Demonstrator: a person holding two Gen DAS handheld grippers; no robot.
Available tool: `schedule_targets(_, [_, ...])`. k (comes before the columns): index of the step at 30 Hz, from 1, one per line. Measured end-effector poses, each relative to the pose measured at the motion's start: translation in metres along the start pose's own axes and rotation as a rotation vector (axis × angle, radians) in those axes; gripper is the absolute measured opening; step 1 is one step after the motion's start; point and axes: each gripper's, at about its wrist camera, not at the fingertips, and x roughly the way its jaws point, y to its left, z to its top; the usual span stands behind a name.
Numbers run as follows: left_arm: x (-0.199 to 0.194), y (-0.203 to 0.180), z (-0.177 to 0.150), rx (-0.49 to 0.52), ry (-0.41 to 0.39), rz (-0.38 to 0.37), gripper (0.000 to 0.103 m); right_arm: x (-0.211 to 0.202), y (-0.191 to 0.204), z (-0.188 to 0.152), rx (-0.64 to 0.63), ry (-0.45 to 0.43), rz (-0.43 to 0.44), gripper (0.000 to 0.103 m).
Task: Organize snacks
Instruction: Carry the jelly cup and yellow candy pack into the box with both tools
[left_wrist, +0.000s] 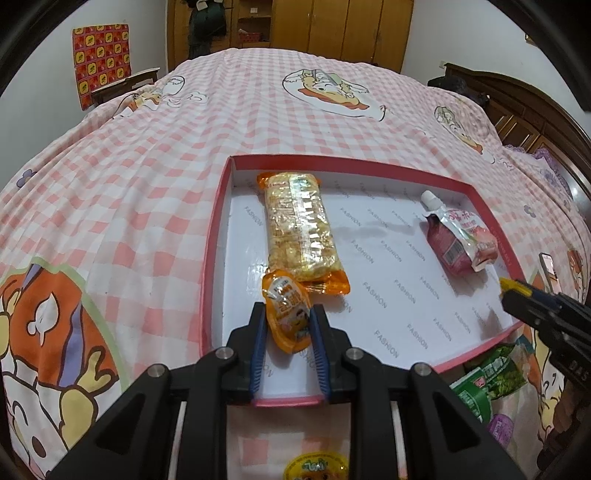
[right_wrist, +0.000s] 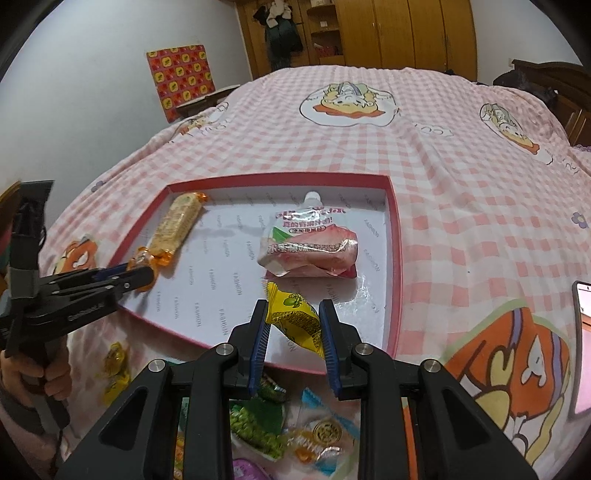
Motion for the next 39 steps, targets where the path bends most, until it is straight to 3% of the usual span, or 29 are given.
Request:
schedule_targets(14, [0.004,-0.002,0.006,0.019,-0.004,0.008,0.025,0.022,-0.014,0.004,0.050,0.008,-0.009,0.028])
schedule_targets(39, [0.007,-0.008,-0.001,0.057,-0.036,0.047,0.027,0.035,-0.004,-0.006,-0.031,-0.048,-0.094,0.028])
